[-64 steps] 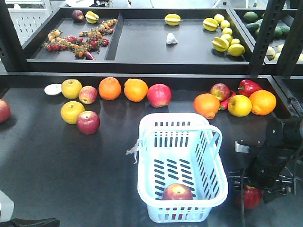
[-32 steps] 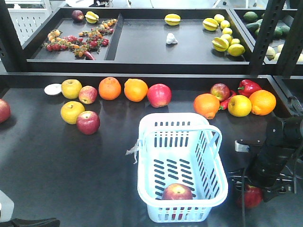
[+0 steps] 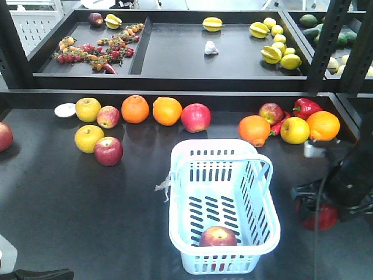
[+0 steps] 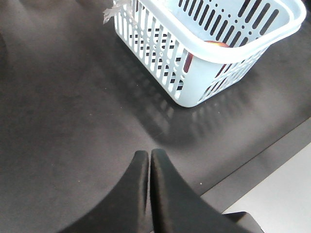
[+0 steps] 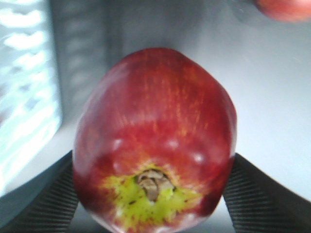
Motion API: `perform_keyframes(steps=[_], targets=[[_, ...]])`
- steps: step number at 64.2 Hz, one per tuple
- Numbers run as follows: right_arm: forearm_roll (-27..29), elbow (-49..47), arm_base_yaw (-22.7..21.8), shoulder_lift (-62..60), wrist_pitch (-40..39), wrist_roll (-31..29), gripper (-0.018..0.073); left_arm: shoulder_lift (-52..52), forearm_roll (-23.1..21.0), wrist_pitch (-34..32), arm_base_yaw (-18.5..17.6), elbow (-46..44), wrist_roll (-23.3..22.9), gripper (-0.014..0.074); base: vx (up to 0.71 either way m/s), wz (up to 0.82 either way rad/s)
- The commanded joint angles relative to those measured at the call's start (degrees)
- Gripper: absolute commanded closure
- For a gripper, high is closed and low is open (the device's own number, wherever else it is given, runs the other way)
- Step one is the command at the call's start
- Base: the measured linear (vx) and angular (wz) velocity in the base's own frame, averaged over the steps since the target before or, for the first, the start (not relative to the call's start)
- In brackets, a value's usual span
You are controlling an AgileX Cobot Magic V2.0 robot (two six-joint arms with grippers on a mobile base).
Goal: Pick three apples into basket with both arms
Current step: 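Carry the second apple over the basket and open the right gripper, then carry the second red apple over the basket and open the right gripper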
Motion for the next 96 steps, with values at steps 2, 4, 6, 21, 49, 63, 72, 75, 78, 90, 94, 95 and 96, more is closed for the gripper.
perform_keyframes(steps=[2, 4, 6, 21, 49, 63, 72, 75, 78, 90, 94, 95, 96], targets=[[0.9, -1.3, -0.1, -8.5, 2.8, -1.8, 0.0552, -0.1, -0.8, -3.1, -0.2, -1.5, -0.5, 0.0604, 0.00, 0.00], [1.6, -1.3, -0.1, -10.0, 3.5, -1.8, 0.0552, -0.1, -0.8, -3.1, -0.2, -1.5, -0.5, 0.0604, 0.00, 0.00], [2.7, -1.3, -0.1, -11.9, 4.2, -1.9, 0.0552, -0.1, -0.8, -3.1, -0.2, -1.5, -0.5, 0.0604, 0.00, 0.00], [16.4, -1.3, -0.1, -19.3, 9.0, -9.7, 0.0552, -0.1, -0.8, -3.1, -0.2, -1.5, -0.5, 0.0604, 0.00, 0.00], [25.8, -1.3, 10.4, -17.5, 3.8, -14.2, 0.0552, -0.1, -0.8, -3.1, -0.2, -1.5, -0.5, 0.0604, 0.00, 0.00], [25.6, -1.3, 16.7, -10.4, -4.2, -13.7, 0.0550, -0.1, -0.8, -3.1, -0.2, -1.5, -0.5, 0.0604, 0.00, 0.00], [25.3, -1.3, 17.2, -5.8, -6.6, -14.2, 0.0519, -0.1, -0.8, -3.1, -0.2, -1.5, -0.5, 0.0604, 0.00, 0.00], [25.3, -1.3, 17.2, -4.8, -6.6, -14.7, 0.0496, -0.1, -0.8, -3.1, -0.2, -1.5, -0.5, 0.0604, 0.00, 0.00], [25.3, -1.3, 17.2, -4.1, -6.6, -15.1, 0.0463, -0.1, -0.8, -3.1, -0.2, -1.5, -0.5, 0.0604, 0.00, 0.00], [25.3, -1.3, 17.2, -3.4, -6.6, -16.6, 0.0218, -0.1, -0.8, -3.1, -0.2, -1.5, -0.5, 0.0604, 0.00, 0.00], [25.3, -1.3, 17.2, -3.4, -7.0, -16.8, 0.0133, -0.1, -0.8, -3.1, -0.2, -1.5, -0.5, 0.0604, 0.00, 0.00], [25.3, -1.3, 17.1, -3.4, -7.0, -16.8, 0.0113, -0.1, -0.8, -3.1, -0.2, -1.5, -0.5, 0.0604, 0.00, 0.00], [25.3, -1.3, 17.0, -3.4, -7.3, -16.8, 0.0094, -0.1, -0.8, -3.1, -0.2, -1.5, -0.5, 0.0604, 0.00, 0.00]])
